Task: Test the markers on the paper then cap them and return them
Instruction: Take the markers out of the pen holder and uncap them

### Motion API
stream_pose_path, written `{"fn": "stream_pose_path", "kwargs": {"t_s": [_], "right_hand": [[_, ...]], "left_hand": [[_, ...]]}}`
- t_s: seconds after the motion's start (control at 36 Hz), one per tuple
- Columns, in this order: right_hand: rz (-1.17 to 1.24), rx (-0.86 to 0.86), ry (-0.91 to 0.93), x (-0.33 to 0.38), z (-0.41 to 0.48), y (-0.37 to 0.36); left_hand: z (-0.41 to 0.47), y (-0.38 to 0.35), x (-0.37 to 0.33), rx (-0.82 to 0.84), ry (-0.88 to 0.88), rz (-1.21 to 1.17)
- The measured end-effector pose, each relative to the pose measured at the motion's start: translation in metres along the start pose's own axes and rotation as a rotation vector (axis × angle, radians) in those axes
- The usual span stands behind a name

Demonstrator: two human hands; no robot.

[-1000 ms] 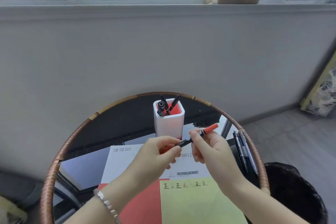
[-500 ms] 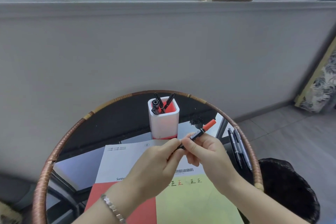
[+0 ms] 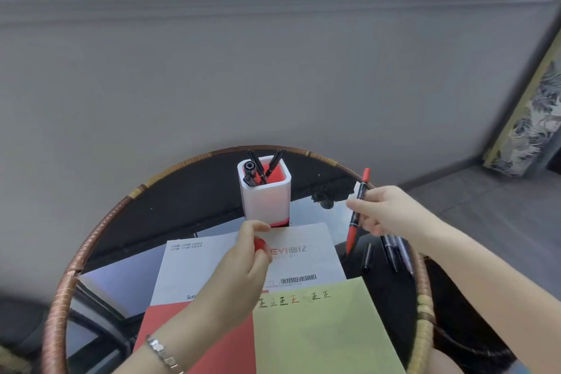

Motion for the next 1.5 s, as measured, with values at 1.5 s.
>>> {"fn": "stream_pose_path", "kwargs": {"t_s": [1.5], "right_hand": [[-0.454,-0.077,0.608,0.138,0.017,-0.100]], "left_hand": [[0.026,0.055,0.007,-0.248,-0.056,0.168]]}}
Point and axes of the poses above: each hand's wrist, its own z-axis towards the middle knuckle, its own y-axis out of the back of the hand, x = y × z, the point moved 9 cm from there along z, towards the middle knuckle, and after that the axes turned 11 degrees about -x, right-handed, at the moved point
